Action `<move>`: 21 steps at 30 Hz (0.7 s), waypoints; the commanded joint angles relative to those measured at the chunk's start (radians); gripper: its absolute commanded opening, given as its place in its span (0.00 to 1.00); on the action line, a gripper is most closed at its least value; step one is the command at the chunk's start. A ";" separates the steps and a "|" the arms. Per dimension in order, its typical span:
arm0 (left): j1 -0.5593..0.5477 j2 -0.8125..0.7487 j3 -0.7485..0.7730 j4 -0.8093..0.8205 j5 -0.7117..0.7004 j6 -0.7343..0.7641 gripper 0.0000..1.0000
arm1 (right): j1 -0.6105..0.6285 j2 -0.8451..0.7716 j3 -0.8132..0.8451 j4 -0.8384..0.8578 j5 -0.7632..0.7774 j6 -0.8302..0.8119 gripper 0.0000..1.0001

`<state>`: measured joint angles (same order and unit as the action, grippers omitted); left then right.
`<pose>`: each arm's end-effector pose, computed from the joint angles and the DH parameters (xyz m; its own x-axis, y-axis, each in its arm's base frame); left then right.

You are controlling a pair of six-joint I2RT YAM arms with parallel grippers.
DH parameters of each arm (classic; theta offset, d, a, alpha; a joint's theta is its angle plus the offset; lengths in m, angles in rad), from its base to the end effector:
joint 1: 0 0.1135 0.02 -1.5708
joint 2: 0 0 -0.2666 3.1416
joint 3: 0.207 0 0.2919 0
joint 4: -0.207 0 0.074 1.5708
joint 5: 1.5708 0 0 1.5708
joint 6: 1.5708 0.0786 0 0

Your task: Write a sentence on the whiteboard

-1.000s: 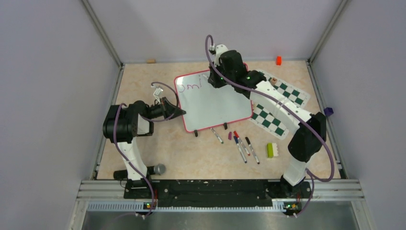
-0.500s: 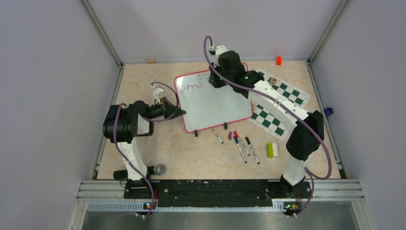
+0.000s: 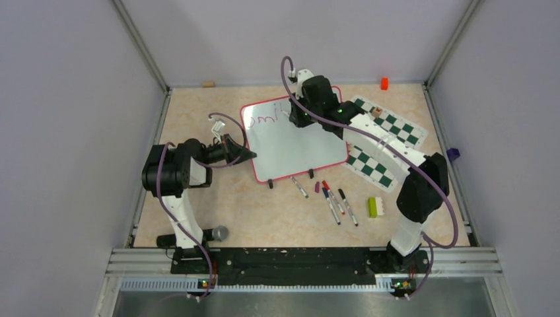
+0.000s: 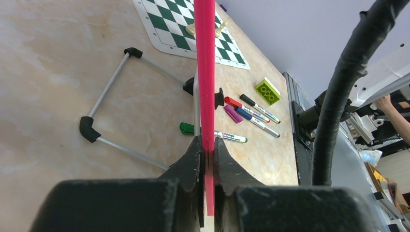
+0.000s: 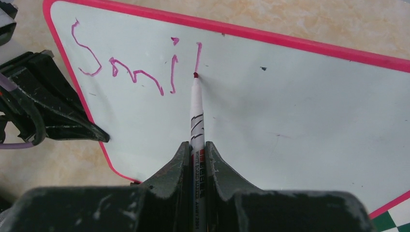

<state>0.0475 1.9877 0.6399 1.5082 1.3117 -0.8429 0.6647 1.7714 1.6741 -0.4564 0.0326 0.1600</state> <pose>0.3458 -0.0596 0.1070 -0.5964 -0.2198 -0.7720 0.7451 0.2061 -0.6343 0.3896 0.3021 0.3265 -0.5033 -0.1921 -0.8425 -0.5211 0.8452 0.1186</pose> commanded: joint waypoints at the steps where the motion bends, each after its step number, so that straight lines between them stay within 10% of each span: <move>1: -0.021 -0.020 0.020 0.110 0.067 0.038 0.00 | -0.012 -0.053 -0.041 -0.005 -0.022 0.000 0.00; 21: -0.021 -0.021 0.019 0.110 0.067 0.039 0.00 | -0.012 -0.098 -0.035 -0.031 -0.062 0.004 0.00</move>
<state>0.0460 1.9877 0.6399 1.5105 1.3125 -0.8387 0.6643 1.7363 1.5974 -0.4839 -0.0254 0.1600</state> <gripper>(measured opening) 0.059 0.100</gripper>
